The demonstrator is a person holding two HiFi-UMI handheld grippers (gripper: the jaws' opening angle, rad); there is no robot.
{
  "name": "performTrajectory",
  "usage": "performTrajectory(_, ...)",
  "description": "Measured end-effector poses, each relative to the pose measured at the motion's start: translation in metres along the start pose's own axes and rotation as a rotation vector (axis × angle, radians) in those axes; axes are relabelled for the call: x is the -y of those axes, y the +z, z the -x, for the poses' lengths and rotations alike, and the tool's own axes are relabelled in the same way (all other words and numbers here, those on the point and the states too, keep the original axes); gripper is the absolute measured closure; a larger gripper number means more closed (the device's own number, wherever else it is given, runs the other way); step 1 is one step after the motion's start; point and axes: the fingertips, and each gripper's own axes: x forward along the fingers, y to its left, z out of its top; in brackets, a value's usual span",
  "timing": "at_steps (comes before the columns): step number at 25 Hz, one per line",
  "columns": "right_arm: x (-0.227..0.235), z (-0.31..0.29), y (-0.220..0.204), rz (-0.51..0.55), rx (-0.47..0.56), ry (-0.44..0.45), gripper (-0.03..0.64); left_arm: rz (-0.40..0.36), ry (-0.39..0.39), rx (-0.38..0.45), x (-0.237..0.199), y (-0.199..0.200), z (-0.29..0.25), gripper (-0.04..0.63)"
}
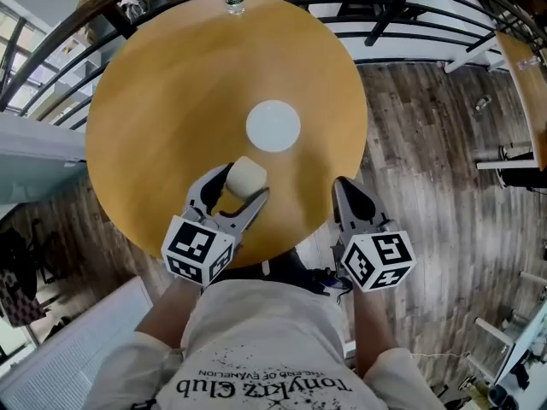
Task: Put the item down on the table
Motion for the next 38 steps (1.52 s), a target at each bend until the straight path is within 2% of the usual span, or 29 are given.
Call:
performTrajectory(11, 0.019, -0.033, -0.005, -0.021, -0.034, -0.010, 0.591, -0.008, -0.033, -0.062, -0.014, -0.011, -0.044, 0.278)
performTrajectory(24, 0.033, -0.087, -0.027, -0.043, -0.076, 0.017, 0.591, -0.006, 0.000, -0.126, -0.055, -0.036, -0.100, 0.276)
performTrajectory(31, 0.046, -0.098, -0.034, -0.072, -0.085, 0.009, 0.591, -0.040, -0.001, -0.170, -0.070, -0.043, -0.135, 0.278)
performTrajectory(38, 0.058, -0.102, -0.040, -0.087, -0.095, -0.002, 0.591, -0.021, 0.009, -0.209, -0.082, -0.054, -0.167, 0.278)
